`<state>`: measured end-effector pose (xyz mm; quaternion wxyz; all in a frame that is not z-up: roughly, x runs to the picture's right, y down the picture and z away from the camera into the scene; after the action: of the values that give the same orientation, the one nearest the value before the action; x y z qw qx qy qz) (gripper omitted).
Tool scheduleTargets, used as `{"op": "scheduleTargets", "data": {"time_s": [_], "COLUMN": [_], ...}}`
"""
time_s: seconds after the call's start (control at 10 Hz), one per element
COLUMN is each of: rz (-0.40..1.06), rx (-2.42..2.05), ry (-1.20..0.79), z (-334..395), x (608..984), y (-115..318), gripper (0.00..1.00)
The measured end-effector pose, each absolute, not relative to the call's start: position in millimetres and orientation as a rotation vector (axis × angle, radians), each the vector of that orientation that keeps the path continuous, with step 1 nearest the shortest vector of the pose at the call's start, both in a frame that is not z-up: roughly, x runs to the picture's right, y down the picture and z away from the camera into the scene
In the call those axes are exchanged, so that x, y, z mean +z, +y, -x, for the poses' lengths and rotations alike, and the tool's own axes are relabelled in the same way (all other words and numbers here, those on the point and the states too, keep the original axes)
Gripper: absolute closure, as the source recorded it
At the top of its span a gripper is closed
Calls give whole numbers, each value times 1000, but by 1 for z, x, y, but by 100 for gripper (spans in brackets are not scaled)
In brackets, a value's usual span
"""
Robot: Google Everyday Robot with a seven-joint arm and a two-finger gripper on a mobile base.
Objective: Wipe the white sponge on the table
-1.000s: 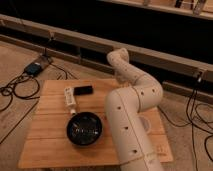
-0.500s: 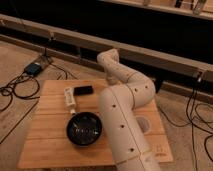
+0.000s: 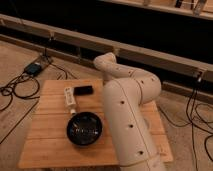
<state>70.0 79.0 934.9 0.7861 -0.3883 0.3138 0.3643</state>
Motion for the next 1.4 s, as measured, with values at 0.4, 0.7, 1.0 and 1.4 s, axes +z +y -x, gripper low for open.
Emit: {"op": "scheduleTargets", "data": {"time_s": [0.4, 0.7, 1.0, 1.4], "rz": [855, 789, 714, 649], "rx": [837, 971, 1093, 1145], "ry": [837, 920, 936, 903], "z": [-128, -182, -218, -220], "x": [916, 921, 936, 964], "y": [106, 97, 78, 50], "gripper": [100, 100, 100, 100]}}
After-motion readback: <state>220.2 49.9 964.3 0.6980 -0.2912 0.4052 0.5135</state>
